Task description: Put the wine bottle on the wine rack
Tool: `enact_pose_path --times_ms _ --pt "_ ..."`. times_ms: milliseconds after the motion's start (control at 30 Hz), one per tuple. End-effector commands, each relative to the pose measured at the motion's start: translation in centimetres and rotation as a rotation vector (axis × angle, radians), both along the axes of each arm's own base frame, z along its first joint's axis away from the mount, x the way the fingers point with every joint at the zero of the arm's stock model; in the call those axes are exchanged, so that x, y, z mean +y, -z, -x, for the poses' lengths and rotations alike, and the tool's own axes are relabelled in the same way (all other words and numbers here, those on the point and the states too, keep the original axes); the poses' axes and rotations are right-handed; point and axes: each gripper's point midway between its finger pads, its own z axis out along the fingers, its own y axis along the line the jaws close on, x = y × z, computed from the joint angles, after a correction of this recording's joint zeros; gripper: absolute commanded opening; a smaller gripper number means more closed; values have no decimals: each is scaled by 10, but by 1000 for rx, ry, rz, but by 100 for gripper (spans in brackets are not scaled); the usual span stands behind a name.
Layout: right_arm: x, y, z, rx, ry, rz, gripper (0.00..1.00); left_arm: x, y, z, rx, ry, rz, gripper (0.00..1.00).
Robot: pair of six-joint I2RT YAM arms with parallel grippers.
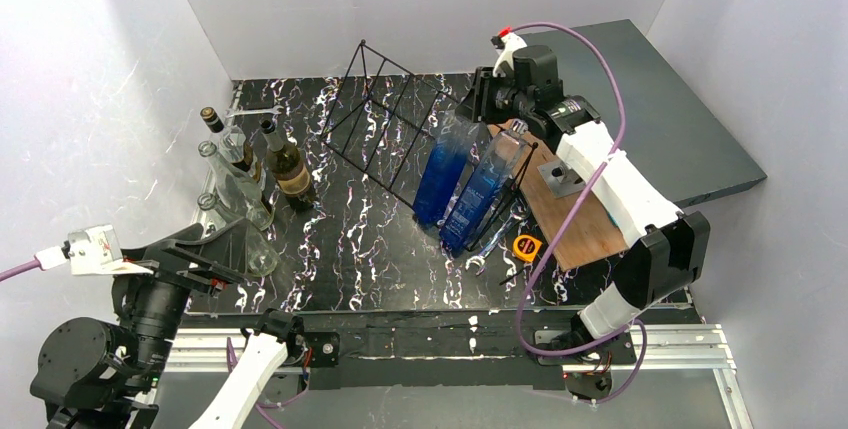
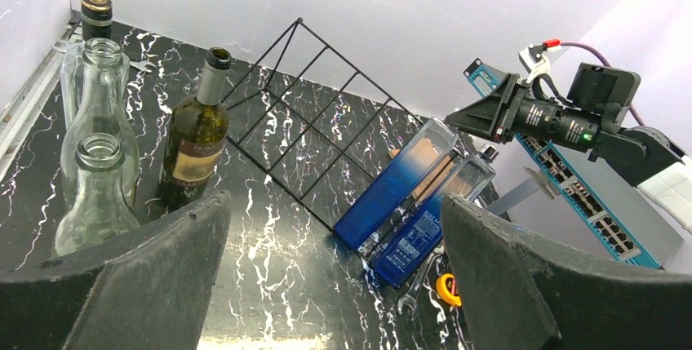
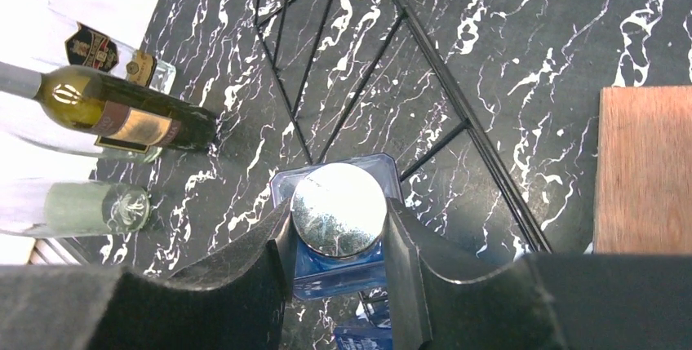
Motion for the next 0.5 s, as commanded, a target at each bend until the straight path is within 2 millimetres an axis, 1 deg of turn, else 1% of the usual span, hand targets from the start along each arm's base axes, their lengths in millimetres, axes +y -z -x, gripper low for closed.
enact_pose_path --times_ms 0,100,233,400,467 --pt "-4 -52 0 -75 13 -160 1 -5 -4 -10 6 15 -9 99" --pt "-12 -42 -3 -39 37 -112 1 -7 -4 -13 13 23 -8 99" --pt "-17 -29 -7 -22 39 -37 15 -8 -7 -14 4 23 -4 99" --pt "-29 -25 -13 -44 83 20 36 -9 -3 -14 11 30 3 99" --pt "-31 -24 -15 -50 90 32 42 -8 -3 -15 11 22 4 99"
